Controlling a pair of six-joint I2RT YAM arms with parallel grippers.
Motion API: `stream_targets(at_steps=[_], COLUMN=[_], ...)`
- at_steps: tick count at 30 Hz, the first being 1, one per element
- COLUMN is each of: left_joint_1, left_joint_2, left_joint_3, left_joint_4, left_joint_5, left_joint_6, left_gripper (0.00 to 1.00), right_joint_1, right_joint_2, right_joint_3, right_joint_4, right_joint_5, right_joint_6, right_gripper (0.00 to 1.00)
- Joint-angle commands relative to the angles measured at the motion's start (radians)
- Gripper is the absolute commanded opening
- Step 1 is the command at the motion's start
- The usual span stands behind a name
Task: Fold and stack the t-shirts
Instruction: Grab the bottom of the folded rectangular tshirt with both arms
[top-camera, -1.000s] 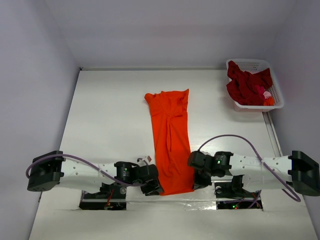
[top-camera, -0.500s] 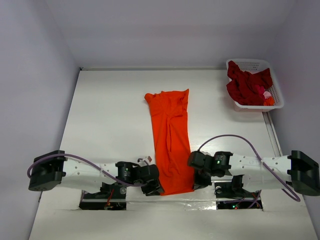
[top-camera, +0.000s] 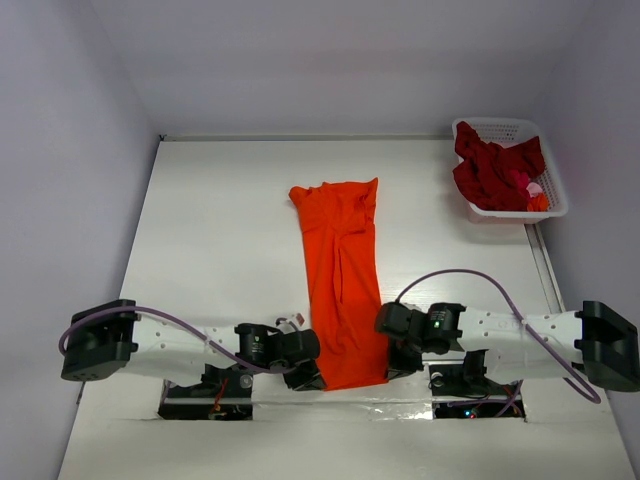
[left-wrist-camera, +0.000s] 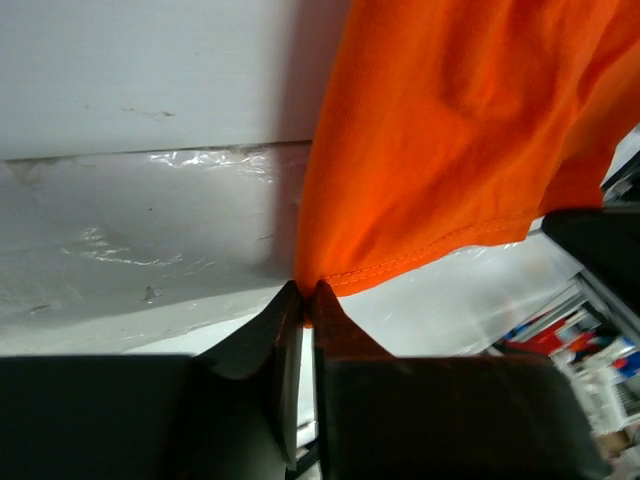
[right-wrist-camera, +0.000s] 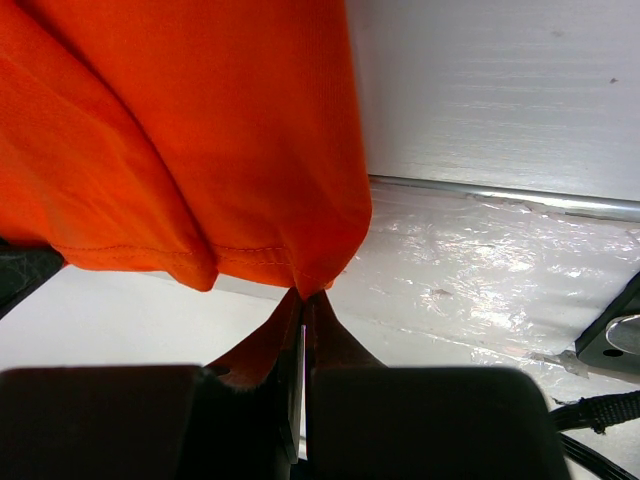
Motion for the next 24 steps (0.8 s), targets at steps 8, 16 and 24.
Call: stream_targets(at_steps=[8, 16, 24], left_joint_1=[-0.005, -0.005, 0.004], left_joint_2=[-0.04, -0.103, -0.131], left_joint_3=[0.0, 0.057, 0.082], left_joint_4=[-0.031, -0.125, -0.172], left_joint_5=[-0.005, -0.041, -0.076], left_joint_6=[-0.023, -0.039, -0.043], left_gripper=[0.0, 0.0, 0.0], right_joint_1=[0.009, 0.009, 0.009], right_joint_2=[-0.001, -0.038, 0.026], right_joint_3=[0.02, 0.082, 0.168], right_joint_4=[0.012, -0.052, -0.097], right_joint_5=[0.004, 0.065, 0.108], right_joint_6=[-0.005, -0.02, -0.078], right_gripper=[0.0, 0.0, 0.0])
